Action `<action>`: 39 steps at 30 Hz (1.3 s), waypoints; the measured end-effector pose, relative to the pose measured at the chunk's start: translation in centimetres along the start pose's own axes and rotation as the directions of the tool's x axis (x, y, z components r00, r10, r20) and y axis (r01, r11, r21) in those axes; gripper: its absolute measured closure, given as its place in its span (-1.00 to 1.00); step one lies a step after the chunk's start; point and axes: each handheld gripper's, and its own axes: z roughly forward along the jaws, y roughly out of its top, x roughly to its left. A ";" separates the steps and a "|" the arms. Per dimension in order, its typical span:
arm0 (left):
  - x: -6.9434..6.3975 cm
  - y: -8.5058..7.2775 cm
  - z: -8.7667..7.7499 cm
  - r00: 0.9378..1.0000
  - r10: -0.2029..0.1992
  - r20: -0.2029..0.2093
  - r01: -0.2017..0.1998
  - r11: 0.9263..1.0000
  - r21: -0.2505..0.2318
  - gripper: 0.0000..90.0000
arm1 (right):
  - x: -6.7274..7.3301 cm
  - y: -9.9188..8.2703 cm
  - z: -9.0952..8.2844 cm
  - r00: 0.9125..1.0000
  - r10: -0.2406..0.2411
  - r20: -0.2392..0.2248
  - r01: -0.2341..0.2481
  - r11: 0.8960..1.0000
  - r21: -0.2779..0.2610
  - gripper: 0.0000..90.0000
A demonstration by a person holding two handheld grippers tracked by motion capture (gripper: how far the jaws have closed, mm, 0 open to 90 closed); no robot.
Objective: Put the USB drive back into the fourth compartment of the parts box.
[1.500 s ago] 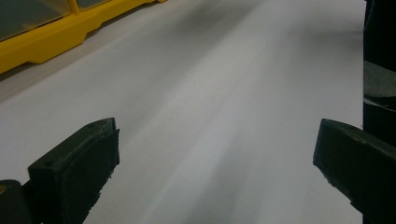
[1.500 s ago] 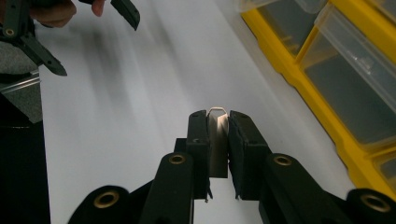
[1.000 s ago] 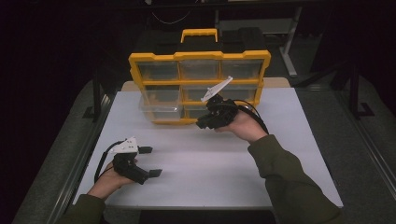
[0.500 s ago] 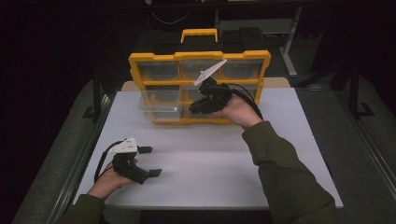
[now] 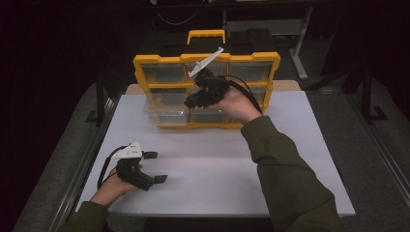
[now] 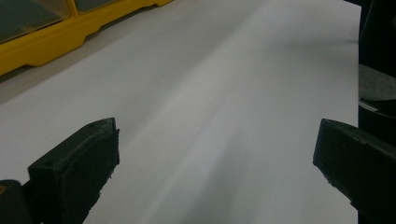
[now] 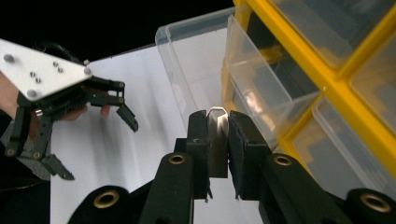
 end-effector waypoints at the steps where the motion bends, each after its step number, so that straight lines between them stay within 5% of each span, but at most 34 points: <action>1: 0.0 0.0 0.0 1.000 0.000 0.000 0.000 1.000 0.000 -1.00 | 0.0 0.2 0.1 1.000 0.004 -0.002 -0.004 1.000 -0.001 0.73; 21: 0.0 0.1 0.0 1.000 -0.007 -0.001 0.007 1.000 -0.007 -1.00 | -0.7 3.1 3.6 1.000 0.021 -0.015 -0.020 1.000 0.022 0.72; 24: 0.1 0.1 0.0 1.000 -0.011 -0.003 0.011 1.000 -0.006 -1.00 | -0.9 3.0 4.2 0.999 0.030 -0.023 -0.029 0.999 0.019 0.60; 31: 0.2 0.0 0.0 1.000 -0.011 -0.005 0.011 1.000 -0.003 -1.00 | -1.1 2.9 3.8 0.999 0.033 -0.011 -0.033 0.999 0.001 0.42; 39: 0.2 -0.1 -0.3 1.000 -0.018 -0.011 0.018 1.000 -0.009 -1.00 | -1.3 0.8 1.4 0.998 0.064 0.006 -0.063 0.997 -0.045 0.04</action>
